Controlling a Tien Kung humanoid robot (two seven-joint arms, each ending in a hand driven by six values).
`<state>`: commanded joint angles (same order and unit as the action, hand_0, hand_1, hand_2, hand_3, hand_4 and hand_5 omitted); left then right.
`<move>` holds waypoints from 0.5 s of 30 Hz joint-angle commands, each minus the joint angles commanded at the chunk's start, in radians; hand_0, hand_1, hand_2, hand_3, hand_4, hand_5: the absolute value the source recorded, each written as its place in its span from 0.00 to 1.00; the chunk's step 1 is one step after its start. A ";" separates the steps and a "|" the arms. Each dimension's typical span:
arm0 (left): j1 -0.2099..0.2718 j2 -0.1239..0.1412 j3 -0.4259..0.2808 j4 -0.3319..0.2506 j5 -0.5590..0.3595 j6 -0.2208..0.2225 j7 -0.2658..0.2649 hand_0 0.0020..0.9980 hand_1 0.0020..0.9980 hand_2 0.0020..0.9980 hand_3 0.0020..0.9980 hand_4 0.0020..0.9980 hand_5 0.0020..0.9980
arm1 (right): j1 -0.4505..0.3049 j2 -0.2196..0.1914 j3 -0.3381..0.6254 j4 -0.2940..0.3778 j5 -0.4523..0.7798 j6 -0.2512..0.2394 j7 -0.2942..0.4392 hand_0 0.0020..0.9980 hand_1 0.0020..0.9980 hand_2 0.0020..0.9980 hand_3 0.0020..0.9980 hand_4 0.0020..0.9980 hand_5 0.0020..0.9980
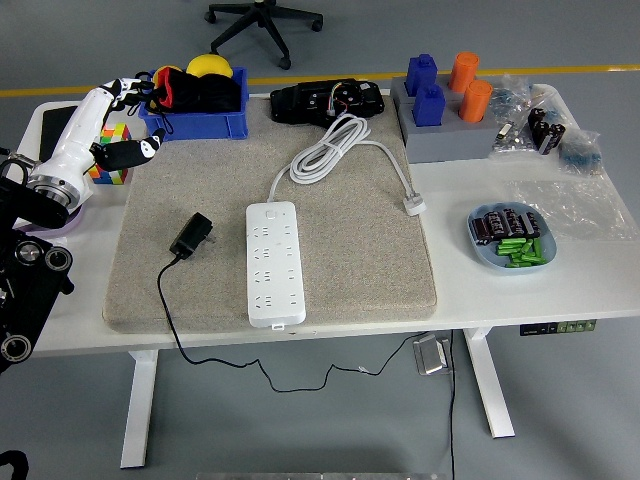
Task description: Pull the plug out,throw it away,press the button
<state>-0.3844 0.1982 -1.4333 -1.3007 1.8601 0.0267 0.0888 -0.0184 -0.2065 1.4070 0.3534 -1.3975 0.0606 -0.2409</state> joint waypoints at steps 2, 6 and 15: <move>0.002 -0.001 -0.001 0.000 0.000 -0.001 0.001 0.80 0.77 0.76 0.80 0.67 0.02 | -0.001 -0.001 0.001 0.001 0.000 0.000 0.000 0.79 0.75 0.75 0.76 0.79 0.80; 0.005 -0.002 -0.002 -0.001 0.000 -0.002 0.001 0.80 0.77 0.76 0.80 0.67 0.02 | -0.004 -0.001 0.005 0.001 -0.002 0.000 0.000 0.79 0.75 0.75 0.76 0.79 0.80; 0.011 -0.001 -0.003 -0.004 -0.003 -0.005 0.005 0.80 0.76 0.76 0.80 0.67 0.01 | -0.010 0.001 0.010 0.000 -0.005 0.001 -0.001 0.79 0.75 0.75 0.75 0.79 0.79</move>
<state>-0.3736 0.1968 -1.4365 -1.3051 1.8573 0.0219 0.0939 -0.0282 -0.2052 1.4174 0.3535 -1.4025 0.0613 -0.2416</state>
